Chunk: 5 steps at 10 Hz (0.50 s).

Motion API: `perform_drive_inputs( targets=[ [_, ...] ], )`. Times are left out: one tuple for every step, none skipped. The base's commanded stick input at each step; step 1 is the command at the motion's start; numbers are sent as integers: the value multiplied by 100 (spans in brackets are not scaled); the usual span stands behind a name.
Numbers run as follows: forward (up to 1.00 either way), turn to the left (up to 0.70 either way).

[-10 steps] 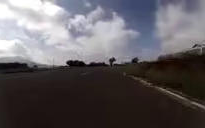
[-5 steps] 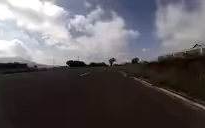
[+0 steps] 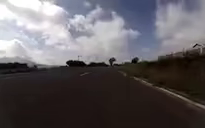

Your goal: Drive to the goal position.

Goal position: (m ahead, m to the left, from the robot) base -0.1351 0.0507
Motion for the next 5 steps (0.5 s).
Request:
perform_drive_inputs(
  targets=[
    [100,0],
    [100,0],
    [100,0],
    [100,0],
    [100,0]
  ],
)
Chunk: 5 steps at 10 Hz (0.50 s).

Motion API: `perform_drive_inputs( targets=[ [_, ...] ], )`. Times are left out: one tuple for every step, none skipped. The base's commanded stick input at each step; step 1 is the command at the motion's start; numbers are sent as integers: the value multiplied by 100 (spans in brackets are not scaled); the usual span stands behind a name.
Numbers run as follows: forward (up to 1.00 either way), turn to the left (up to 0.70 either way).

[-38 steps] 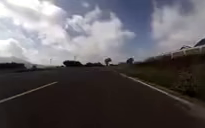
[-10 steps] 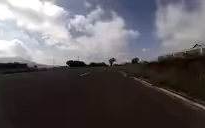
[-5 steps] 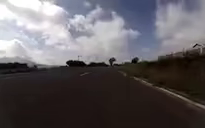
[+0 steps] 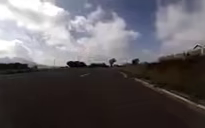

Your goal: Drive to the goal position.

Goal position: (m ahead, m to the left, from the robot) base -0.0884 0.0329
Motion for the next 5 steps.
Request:
perform_drive_inputs(
  targets=[
    [100,0],
    [84,0],
    [59,0],
    [33,0],
    [8,0]
  ],
)
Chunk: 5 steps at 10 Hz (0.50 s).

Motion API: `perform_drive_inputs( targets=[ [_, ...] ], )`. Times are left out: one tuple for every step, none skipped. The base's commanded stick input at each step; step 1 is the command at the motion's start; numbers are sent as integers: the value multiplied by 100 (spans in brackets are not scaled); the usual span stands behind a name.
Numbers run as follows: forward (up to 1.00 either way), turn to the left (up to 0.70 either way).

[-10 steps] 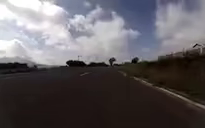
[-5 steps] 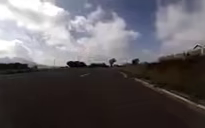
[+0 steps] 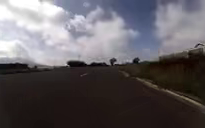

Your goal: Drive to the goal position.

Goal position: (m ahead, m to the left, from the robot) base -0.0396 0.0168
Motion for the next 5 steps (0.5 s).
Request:
perform_drive_inputs(
  targets=[
    [0,0],
    [0,0],
    [0,0],
    [0,0],
    [0,0]
  ],
)
